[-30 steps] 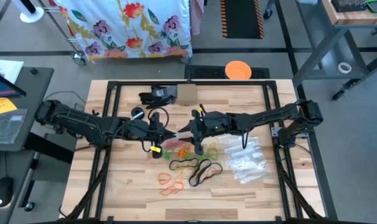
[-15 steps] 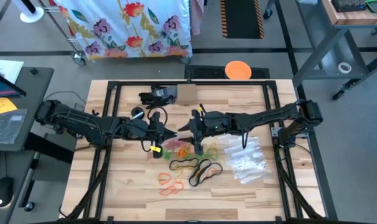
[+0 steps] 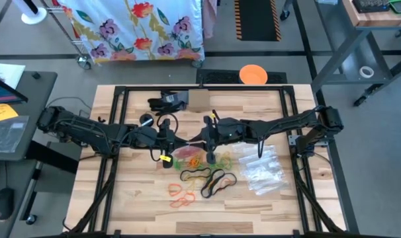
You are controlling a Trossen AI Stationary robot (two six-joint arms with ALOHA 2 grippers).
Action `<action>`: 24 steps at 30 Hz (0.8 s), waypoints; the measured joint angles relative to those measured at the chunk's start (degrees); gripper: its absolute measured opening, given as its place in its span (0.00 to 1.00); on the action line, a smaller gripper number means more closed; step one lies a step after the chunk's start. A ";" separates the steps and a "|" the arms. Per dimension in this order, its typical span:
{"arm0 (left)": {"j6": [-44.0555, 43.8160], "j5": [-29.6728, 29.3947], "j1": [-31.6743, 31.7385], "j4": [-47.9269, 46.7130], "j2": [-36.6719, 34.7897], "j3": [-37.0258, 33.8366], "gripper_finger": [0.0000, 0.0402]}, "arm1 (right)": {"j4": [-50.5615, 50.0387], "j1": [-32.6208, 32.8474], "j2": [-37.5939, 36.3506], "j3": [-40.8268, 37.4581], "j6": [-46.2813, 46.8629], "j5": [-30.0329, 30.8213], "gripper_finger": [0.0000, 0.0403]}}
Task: Sort rubber bands
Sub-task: Close the transparent zip bag
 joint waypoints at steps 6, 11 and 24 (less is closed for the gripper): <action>0.01 0.00 0.00 0.00 0.00 0.00 0.02 | 1.32 0.00 0.00 0.00 -0.39 0.02 0.01; 0.01 0.02 0.00 -0.04 0.06 0.00 0.02 | 0.65 0.00 0.00 0.00 -0.37 0.02 0.00; 0.04 -0.13 0.00 0.06 0.05 0.00 0.02 | 1.32 0.00 0.00 0.00 -0.39 -0.02 0.18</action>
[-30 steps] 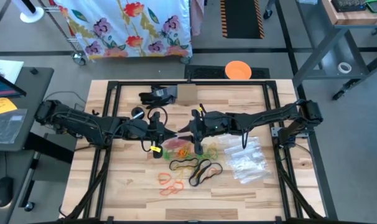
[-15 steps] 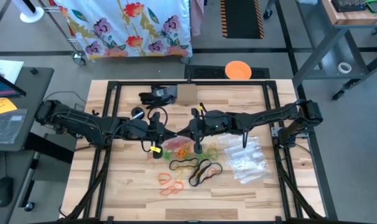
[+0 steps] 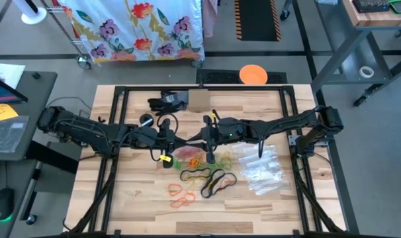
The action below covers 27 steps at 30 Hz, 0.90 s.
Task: Sort rubber bands
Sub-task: Close the transparent zip bag
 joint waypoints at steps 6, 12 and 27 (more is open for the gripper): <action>-0.01 0.00 0.00 0.00 0.00 0.00 0.02 | -0.12 0.00 0.00 0.00 0.02 0.00 0.31; 0.01 0.02 0.00 0.00 0.00 0.00 0.02 | -2.20 0.00 0.00 0.00 0.42 0.00 0.34; 0.02 0.04 0.00 0.00 0.00 0.00 0.02 | -2.06 0.02 0.02 0.00 0.46 -0.02 0.28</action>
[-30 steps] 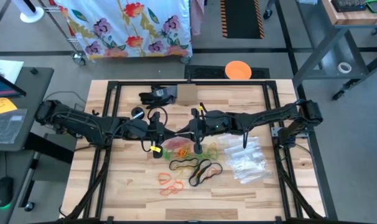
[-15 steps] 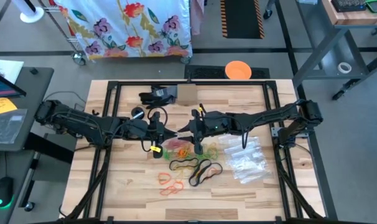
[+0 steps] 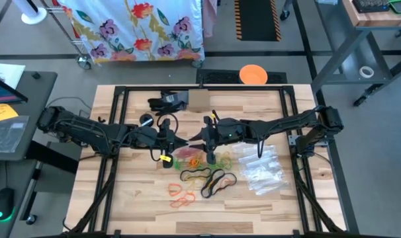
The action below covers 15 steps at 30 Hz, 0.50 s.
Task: Sort rubber bands
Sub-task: Close the transparent zip bag
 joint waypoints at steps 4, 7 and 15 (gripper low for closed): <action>0.00 0.02 0.00 0.00 0.00 0.00 0.02 | -0.02 -0.02 0.00 0.00 0.00 -0.02 0.19; -0.01 0.15 0.00 0.00 0.00 0.00 0.02 | -0.04 -0.02 0.00 0.00 -0.04 -0.02 0.11; -0.02 0.15 0.00 -0.02 -0.02 0.00 0.02 | -0.15 -0.02 0.00 0.00 -0.35 -0.02 0.01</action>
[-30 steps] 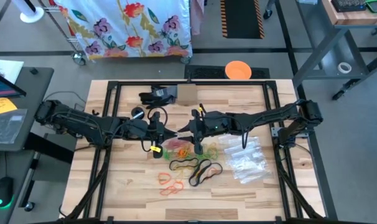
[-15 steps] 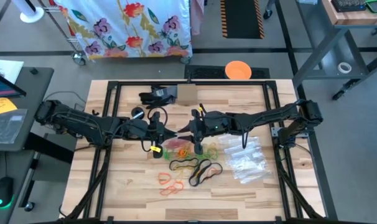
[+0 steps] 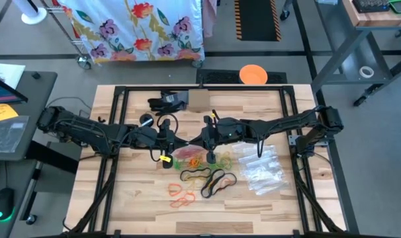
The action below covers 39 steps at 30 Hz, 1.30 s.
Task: Sort rubber bands
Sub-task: Close the transparent zip bag
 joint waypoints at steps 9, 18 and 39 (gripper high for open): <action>-0.10 -0.01 0.00 -0.13 0.00 0.00 0.02 | -0.20 0.00 0.00 0.00 -0.02 0.01 0.00; -1.85 0.00 0.00 -2.01 -0.02 0.11 0.02 | -0.49 0.00 0.07 0.00 -0.17 0.02 0.00; -2.23 -0.22 0.00 -3.21 -0.02 -0.02 0.02 | -0.24 -0.27 -0.02 0.00 -1.40 1.40 0.00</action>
